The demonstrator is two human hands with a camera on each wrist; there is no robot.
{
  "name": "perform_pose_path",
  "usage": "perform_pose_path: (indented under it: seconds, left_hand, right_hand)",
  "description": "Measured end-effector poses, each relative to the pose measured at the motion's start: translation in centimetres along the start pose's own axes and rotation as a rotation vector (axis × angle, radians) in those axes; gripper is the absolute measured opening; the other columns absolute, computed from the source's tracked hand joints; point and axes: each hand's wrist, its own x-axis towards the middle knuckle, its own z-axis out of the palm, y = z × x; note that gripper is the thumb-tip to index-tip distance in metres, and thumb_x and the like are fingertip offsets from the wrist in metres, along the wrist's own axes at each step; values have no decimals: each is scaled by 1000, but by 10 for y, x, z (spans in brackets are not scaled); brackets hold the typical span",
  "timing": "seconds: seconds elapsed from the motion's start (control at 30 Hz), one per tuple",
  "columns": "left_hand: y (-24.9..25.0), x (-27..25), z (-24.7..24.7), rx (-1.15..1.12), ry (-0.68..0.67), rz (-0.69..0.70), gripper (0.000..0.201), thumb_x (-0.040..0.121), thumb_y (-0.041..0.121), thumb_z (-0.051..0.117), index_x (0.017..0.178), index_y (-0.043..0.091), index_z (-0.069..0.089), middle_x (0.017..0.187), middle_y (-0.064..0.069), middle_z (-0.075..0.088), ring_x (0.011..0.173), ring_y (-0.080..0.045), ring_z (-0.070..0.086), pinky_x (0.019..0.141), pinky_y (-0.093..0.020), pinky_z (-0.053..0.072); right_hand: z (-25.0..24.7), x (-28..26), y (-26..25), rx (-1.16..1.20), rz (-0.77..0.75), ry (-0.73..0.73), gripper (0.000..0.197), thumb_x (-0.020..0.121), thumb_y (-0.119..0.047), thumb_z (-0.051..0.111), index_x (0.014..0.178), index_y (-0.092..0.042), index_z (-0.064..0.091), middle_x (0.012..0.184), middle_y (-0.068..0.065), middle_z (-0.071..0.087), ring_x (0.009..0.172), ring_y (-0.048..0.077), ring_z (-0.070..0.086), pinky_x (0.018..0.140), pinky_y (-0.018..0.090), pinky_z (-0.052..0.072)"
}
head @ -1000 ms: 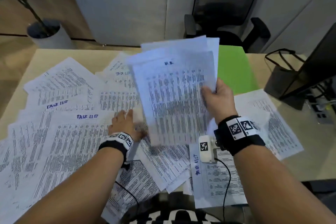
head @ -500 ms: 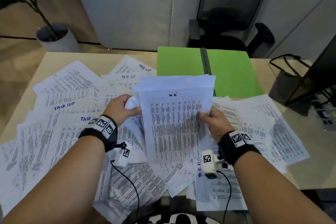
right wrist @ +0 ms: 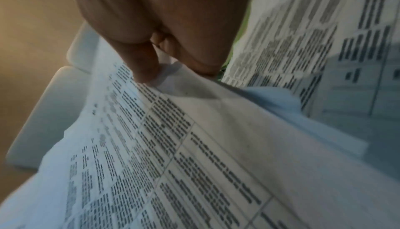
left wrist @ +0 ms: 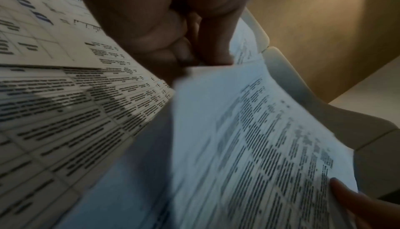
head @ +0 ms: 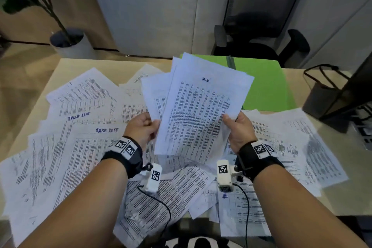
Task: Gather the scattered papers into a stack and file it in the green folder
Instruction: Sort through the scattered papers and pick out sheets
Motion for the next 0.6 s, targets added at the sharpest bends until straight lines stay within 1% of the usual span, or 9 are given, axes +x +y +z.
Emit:
perform_pose_path:
  seconds: [0.07, 0.13, 0.17, 0.23, 0.3, 0.37, 0.47, 0.53, 0.6]
  left_hand:
    - [4, 4, 2, 23, 22, 43, 13, 86, -5, 62, 89, 7, 66, 72, -1, 72, 78, -26, 68, 81, -44, 56]
    - [12, 5, 1, 66, 27, 76, 28, 86, -10, 60, 75, 16, 62, 54, 8, 62, 66, -22, 62, 73, -40, 55]
    - [16, 7, 1, 85, 33, 90, 34, 84, -12, 58, 72, 19, 62, 58, 6, 64, 68, -26, 63, 71, -41, 55]
    - [23, 12, 4, 100, 66, 135, 33, 85, -5, 55, 82, 26, 67, 81, -2, 72, 80, -31, 67, 68, -44, 56]
    - [33, 9, 13, -3, 72, 175, 17, 93, 21, 52, 93, 32, 66, 87, 5, 72, 82, -23, 64, 68, -34, 51]
    - [48, 3, 26, -89, 64, 204, 34, 96, 54, 40, 107, 34, 65, 101, 8, 72, 98, -18, 64, 79, -35, 50]
    - [70, -11, 42, -229, 105, 378, 47, 99, 49, 35, 129, 19, 54, 123, -1, 65, 112, -15, 61, 85, -34, 55]
    - [78, -17, 49, -310, 137, 405, 56, 94, 56, 31, 126, 16, 56, 113, 6, 70, 104, -7, 64, 76, -23, 55]
    - [74, -23, 55, -353, 77, 308, 56, 96, 55, 15, 109, 24, 60, 84, 18, 73, 79, 6, 68, 62, -13, 53]
  right_hand:
    - [-5, -1, -2, -54, 12, -62, 29, 91, 5, 55, 113, -12, 63, 108, 9, 69, 95, 24, 63, 84, 38, 51]
    - [-7, -3, -8, -71, 0, -132, 36, 89, 10, 53, 112, -17, 63, 105, 6, 71, 95, 23, 64, 86, 37, 50]
    - [-7, -4, -11, -72, -20, -164, 41, 88, 13, 51, 113, -17, 62, 104, 5, 72, 96, 22, 65, 86, 35, 51]
    - [-1, -9, -19, -44, -73, -195, 46, 87, 18, 48, 115, -16, 60, 103, 1, 73, 97, 16, 67, 85, 28, 53]
    - [10, -14, -28, 11, -132, -168, 46, 87, 19, 45, 111, -17, 61, 99, -4, 73, 93, 11, 66, 80, 23, 52]
    - [19, -16, -36, 83, -209, -132, 45, 88, 19, 43, 108, -17, 62, 97, -4, 72, 93, 14, 64, 80, 26, 50]
    - [25, -18, -48, 175, -304, -109, 43, 88, 17, 44, 107, -16, 62, 99, -1, 70, 96, 20, 60, 84, 32, 50]
    - [22, -20, -52, 171, -337, -139, 39, 88, 13, 48, 109, -17, 62, 103, 1, 69, 99, 22, 59, 87, 35, 49]
    - [15, -22, -45, 46, -301, -156, 39, 88, 10, 54, 115, -17, 59, 105, 0, 69, 99, 20, 61, 84, 35, 51]
